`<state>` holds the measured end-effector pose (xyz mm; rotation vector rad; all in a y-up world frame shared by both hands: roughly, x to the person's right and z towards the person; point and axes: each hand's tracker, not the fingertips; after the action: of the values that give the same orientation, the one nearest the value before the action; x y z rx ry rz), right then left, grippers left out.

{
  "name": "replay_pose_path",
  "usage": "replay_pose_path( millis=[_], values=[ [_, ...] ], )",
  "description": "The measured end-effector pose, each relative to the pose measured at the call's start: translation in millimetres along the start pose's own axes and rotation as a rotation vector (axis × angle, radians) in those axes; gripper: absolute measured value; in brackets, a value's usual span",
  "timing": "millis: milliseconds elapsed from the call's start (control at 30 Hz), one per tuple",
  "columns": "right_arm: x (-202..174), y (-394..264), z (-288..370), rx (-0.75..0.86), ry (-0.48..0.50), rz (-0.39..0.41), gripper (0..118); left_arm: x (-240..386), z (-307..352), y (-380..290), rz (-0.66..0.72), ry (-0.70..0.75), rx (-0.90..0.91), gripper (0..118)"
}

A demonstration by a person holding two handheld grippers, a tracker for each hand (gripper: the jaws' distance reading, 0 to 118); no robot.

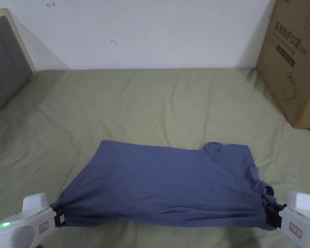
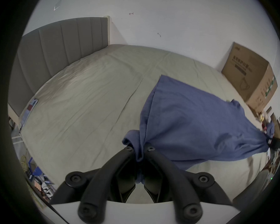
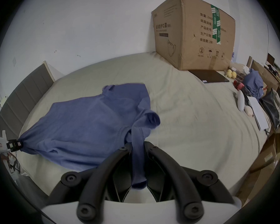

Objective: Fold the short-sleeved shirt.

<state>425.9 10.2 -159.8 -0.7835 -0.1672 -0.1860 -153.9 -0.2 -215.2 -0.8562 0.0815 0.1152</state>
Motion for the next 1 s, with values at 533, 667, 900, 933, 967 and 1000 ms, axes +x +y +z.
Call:
replay_pose_path(
  millis=[533, 667, 900, 933, 967, 1000],
  values=[
    [16.5, -64.7, -29.4, -0.248, -0.070, 0.031, 13, -2.8, -18.2, -55.5, -0.035, 0.086, -0.223, 8],
    [11.3, -38.7, -7.2, -0.128, -0.054, 0.061, 63, 8.7, 9.8, -35.7, 0.002, 0.055, -0.169, 85],
    [-36.3, 44.7, 79.7, 0.245, -0.017, 0.103, 82, 46.2, 75.4, 33.9, 0.049, -0.069, 0.212, 106],
    [-42.3, 53.1, 89.7, 0.298, -0.014, 0.112, 82, 54.2, 85.2, 43.2, 0.039, -0.080, 0.268, 106],
    [-47.3, 61.5, 99.4, 0.340, -0.012, 0.120, 82, 60.2, 93.2, 51.1, 0.027, -0.090, 0.312, 106],
    [-52.4, 67.7, 107.6, 0.383, -0.016, 0.125, 82, 67.4, 101.5, 59.2, 0.014, -0.094, 0.365, 106]
  ],
)
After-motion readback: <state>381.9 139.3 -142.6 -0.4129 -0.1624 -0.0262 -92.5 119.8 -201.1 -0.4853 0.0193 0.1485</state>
